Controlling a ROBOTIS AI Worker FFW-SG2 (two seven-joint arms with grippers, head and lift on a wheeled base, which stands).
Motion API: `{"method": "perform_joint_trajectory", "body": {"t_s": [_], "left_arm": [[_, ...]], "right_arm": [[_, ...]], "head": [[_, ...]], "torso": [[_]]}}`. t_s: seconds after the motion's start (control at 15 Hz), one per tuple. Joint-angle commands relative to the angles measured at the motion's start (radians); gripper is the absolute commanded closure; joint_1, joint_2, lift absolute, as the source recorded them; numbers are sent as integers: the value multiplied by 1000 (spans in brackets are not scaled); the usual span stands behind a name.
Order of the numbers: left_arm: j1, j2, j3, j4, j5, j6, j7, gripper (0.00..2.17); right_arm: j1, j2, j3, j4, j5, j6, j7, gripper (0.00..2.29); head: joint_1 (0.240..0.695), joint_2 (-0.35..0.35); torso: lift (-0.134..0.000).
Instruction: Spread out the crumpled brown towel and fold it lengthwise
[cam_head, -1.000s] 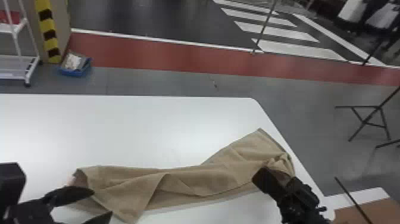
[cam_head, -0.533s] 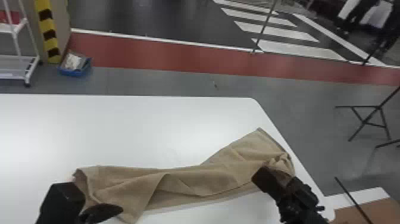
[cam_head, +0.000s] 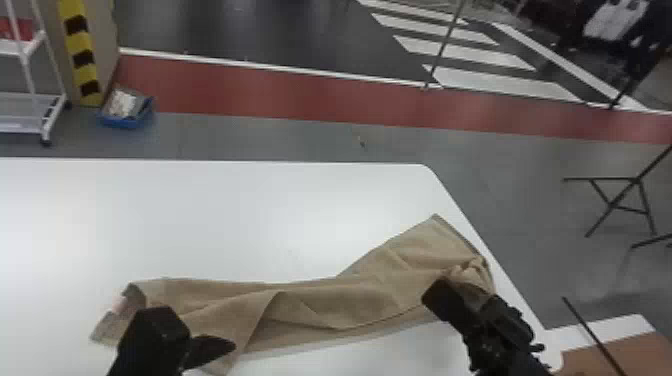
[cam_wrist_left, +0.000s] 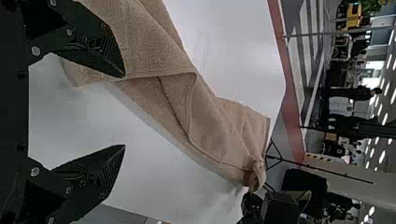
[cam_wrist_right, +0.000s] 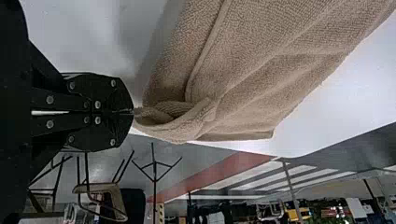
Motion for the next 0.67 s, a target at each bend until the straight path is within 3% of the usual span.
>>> {"method": "perform_joint_trajectory", "body": {"t_s": [0.0, 0.33, 0.47, 0.6], "left_arm": [[-30, -3, -30, 52, -11, -6, 3, 414], [-41, 0, -30, 94, -36, -34, 27, 417], [-40, 4, -30, 97, -48, -31, 26, 599], [-38, 6, -22, 101, -51, -16, 23, 633]], "right_arm": [[0, 1, -2, -3, 0, 3, 0, 1983], [0, 1, -4, -8, 0, 3, 0, 1983], [0, 1, -4, -8, 0, 3, 0, 1983], [0, 1, -4, -8, 0, 3, 0, 1983]], "head": [[695, -350], [695, -350], [695, -350], [695, -350]], "torso": [[-128], [-128], [-128], [-128]]}}
